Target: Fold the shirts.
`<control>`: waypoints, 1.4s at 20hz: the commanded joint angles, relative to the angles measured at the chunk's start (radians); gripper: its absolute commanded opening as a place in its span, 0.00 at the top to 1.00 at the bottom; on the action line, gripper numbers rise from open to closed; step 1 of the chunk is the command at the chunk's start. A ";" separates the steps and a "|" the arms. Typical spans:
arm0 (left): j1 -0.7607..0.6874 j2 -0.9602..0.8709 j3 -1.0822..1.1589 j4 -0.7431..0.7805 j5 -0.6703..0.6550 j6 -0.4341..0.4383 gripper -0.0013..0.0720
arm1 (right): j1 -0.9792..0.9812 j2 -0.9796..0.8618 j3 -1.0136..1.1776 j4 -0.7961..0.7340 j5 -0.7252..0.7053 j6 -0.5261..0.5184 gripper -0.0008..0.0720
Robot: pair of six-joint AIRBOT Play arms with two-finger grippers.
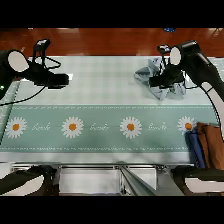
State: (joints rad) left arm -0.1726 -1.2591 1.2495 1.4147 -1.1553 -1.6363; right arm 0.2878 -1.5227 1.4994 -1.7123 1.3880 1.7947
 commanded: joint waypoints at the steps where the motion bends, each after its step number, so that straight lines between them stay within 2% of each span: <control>1: 0.000 0.000 0.000 0.000 0.000 0.000 0.96 | 0.001 -0.001 0.001 0.000 0.000 0.000 0.95; 14: 0.000 0.000 0.000 0.000 0.005 0.000 0.96 | 0.001 -0.001 0.001 0.000 -0.004 0.000 0.95; 19: 0.000 -0.003 -0.001 0.000 0.103 0.000 0.95 | 0.001 -0.001 0.000 0.000 -0.141 0.000 0.95; 20: 0.000 -0.010 -0.001 0.000 0.121 0.000 0.93 | 0.001 -0.001 0.001 -0.001 -0.196 0.000 0.95; 21: 0.000 -0.019 -0.001 0.000 0.128 0.000 0.71 | 0.001 -0.001 0.001 -0.022 -0.257 0.000 0.78; 22: 0.000 -0.034 -0.001 0.000 0.120 0.000 0.35 | 0.001 -0.001 0.001 -0.079 -0.308 -0.003 0.42; 23: 0.000 -0.046 0.000 0.000 0.087 -0.002 0.29 | -0.001 -0.001 0.002 -0.178 -0.354 -0.005 0.41; 25: 0.013 -0.063 -0.001 0.001 -0.010 0.041 0.29 | -0.035 -0.003 0.002 -0.370 -0.406 0.070 0.42; 26: 0.021 -0.062 -0.003 0.001 -0.045 0.083 0.29 | -0.076 -0.005 0.002 -0.397 -0.433 0.099 0.42; 28: 0.043 -0.049 -0.008 0.000 -0.076 0.096 0.29 | -0.175 -0.021 0.002 -0.310 -0.489 0.109 0.42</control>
State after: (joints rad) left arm -0.1505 -1.3087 1.2449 1.4143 -1.1576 -1.5845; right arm 0.2050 -1.5307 1.5002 -1.9858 1.0088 1.8568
